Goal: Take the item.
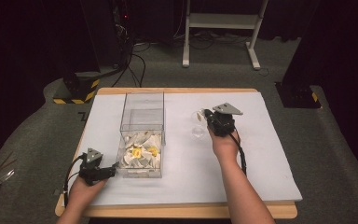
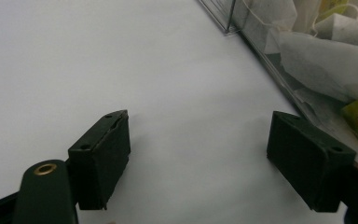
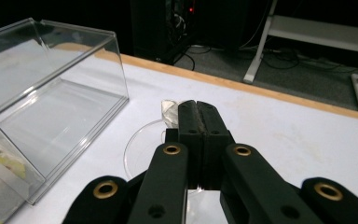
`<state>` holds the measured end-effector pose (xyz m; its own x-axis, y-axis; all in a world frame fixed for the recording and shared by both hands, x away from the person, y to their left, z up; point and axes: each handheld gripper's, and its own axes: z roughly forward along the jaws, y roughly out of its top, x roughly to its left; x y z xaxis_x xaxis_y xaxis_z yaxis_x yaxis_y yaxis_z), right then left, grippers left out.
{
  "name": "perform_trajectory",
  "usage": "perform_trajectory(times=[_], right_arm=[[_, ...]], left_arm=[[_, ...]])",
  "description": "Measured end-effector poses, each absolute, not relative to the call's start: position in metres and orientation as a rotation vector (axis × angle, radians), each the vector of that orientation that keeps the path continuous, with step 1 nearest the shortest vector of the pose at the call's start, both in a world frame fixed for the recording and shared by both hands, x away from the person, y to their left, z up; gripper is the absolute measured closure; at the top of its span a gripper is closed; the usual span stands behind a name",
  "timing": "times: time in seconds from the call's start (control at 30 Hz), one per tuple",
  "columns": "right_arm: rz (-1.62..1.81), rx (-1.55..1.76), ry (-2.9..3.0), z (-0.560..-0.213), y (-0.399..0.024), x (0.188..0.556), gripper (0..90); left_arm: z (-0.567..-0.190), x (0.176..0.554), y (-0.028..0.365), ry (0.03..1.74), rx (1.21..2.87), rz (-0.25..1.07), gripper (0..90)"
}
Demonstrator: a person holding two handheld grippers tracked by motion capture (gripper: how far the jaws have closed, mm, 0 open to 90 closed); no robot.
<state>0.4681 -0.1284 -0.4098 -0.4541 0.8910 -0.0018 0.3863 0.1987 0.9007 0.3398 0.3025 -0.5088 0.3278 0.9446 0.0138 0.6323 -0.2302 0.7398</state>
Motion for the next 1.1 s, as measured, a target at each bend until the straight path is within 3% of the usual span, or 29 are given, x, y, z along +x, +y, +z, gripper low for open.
perform_trajectory(times=[0.47,0.8,1.0,1.1], right_arm=[[1.132,1.192,2.01,-0.429,-0.112,0.478,89.0],[1.144,1.207,2.005,-0.425,-0.112,0.477,78.0],[1.144,1.2,2.0,-0.421,-0.116,0.464,64.8],[1.161,1.212,1.995,-0.422,-0.12,0.456,62.6]], left_arm=[[-0.509,0.34,0.303,1.381,1.96,0.63,21.4],[-0.509,0.34,0.303,1.381,1.96,0.629,21.4],[-0.509,0.34,0.303,1.381,1.96,0.63,21.4],[-0.509,0.34,0.303,1.381,1.96,0.63,21.4]])
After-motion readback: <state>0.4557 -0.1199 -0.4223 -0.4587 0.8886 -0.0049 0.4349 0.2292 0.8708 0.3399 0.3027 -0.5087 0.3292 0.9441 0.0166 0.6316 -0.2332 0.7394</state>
